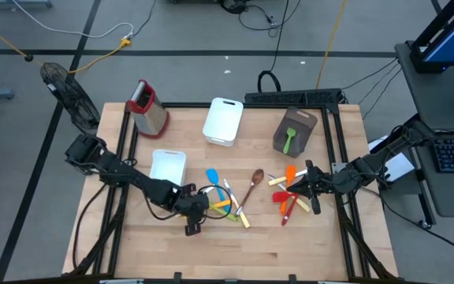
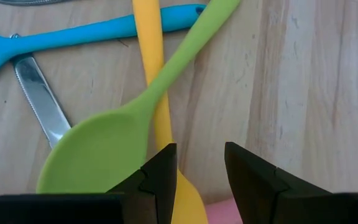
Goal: Pick & Place Kitchen Items
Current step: Put the yellow spatula into the black bin
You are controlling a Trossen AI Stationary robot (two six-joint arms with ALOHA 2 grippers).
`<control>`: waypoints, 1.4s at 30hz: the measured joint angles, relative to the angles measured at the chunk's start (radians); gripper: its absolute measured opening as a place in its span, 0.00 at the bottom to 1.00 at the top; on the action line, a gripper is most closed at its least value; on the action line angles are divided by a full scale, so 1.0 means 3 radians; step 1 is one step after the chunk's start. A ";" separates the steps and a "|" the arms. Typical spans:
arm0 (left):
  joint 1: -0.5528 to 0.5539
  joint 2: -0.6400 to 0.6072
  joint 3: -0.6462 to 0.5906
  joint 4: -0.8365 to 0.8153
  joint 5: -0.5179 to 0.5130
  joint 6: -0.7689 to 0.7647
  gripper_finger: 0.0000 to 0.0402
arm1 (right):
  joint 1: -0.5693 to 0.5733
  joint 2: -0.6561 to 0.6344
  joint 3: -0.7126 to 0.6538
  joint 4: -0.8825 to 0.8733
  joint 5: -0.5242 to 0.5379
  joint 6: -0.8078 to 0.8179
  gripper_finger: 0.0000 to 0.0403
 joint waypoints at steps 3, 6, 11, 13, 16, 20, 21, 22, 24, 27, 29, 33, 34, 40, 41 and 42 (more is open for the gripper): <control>-0.0013 0.0000 0.0000 0.0001 0.0018 -0.0005 0.35 | -0.0001 -0.0001 0.0000 0.0000 0.0000 0.0000 0.01; -0.0039 0.0001 0.0000 0.0029 0.0033 -0.0002 0.35 | 0.0000 0.0000 0.0000 0.0000 0.0000 0.0000 0.01; -0.0025 0.0089 0.0000 0.0086 0.0049 0.0044 0.35 | 0.0000 0.0000 0.0000 0.0000 0.0000 0.0000 0.01; -0.0005 0.0149 -0.0003 0.0085 0.0071 0.0092 0.35 | 0.0000 -0.0001 0.0000 -0.0001 0.0000 0.0000 0.01; 0.0024 0.0226 0.0003 0.0108 0.0074 0.0096 0.35 | -0.0001 0.0000 0.0000 -0.0010 0.0000 0.0000 0.01; 0.0043 0.0208 0.0000 0.0135 0.0011 0.0097 0.35 | -0.0001 0.0000 0.0000 -0.0014 0.0000 0.0012 0.01; 0.0043 0.0188 0.0000 0.0132 -0.0015 0.0100 0.35 | 0.0000 0.0000 0.0000 -0.0013 0.0000 0.0012 0.01; 0.0043 0.0160 0.0000 0.0136 -0.0018 0.0097 0.35 | 0.0000 -0.0001 0.0000 -0.0014 0.0001 0.0012 0.01; 0.0034 0.0112 0.0000 0.0150 -0.0018 0.0085 0.35 | -0.0001 0.0000 0.0000 -0.0014 0.0001 0.0013 0.01; 0.0024 0.0054 0.0000 0.0150 -0.0023 0.0083 0.35 | 0.0000 -0.0001 0.0000 -0.0014 0.0002 0.0013 0.01; 0.0023 0.0028 0.0000 0.0129 -0.0084 0.0083 0.35 | -0.0001 0.0000 0.0000 -0.0015 0.0004 0.0013 0.01; 0.0044 0.0030 0.0000 -0.0008 -0.0143 0.0085 0.35 | -0.0001 -0.0001 0.0000 -0.0015 0.0004 0.0013 0.01; 0.0061 0.0044 0.0000 -0.0015 -0.0127 0.0065 0.35 | -0.0001 -0.0001 0.0000 -0.0016 0.0004 0.0013 0.01; 0.0088 0.0065 0.0000 -0.0048 -0.0085 0.0138 0.35 | -0.0001 -0.0001 0.0000 -0.0020 0.0005 0.0013 0.01; 0.0092 0.0067 0.0000 -0.0061 -0.0080 0.0151 0.35 | -0.0001 -0.0001 0.0000 -0.0020 0.0005 0.0013 0.01; 0.0098 0.0069 0.0000 -0.0063 -0.0080 0.0153 0.35 | -0.0001 -0.0001 0.0000 -0.0021 0.0005 0.0013 0.01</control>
